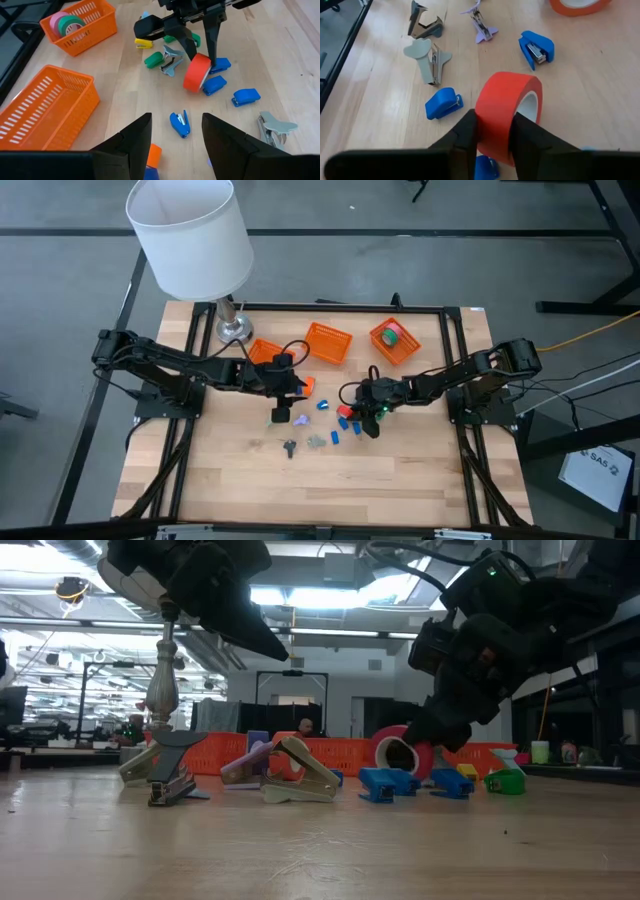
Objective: Pick and place Stapler, Stapler remover, tape
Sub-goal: Put the red tape into the right orange bin
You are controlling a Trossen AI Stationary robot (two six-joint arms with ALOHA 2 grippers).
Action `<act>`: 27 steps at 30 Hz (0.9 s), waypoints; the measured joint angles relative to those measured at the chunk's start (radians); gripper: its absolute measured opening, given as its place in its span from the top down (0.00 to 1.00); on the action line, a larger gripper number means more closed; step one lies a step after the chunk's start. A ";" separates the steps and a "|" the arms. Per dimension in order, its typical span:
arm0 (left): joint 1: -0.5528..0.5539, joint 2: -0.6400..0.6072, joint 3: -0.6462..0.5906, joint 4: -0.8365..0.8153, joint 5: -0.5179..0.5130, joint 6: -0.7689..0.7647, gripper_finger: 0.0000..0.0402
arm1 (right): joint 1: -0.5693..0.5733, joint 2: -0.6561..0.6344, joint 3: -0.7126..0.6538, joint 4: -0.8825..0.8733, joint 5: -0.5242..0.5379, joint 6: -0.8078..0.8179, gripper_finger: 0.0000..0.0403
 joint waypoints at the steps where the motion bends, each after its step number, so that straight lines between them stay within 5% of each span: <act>1: 0.000 0.000 0.000 0.000 0.000 0.000 0.57 | 0.000 0.000 0.000 0.000 0.000 -0.009 0.79; 17: 0.036 0.006 0.000 0.163 0.004 0.064 0.57 | -0.181 -0.108 0.005 0.138 -0.161 -0.263 0.77; 27: 0.130 0.090 0.000 0.275 0.161 0.127 0.49 | -0.210 -0.103 0.167 -0.015 -0.274 -0.449 0.78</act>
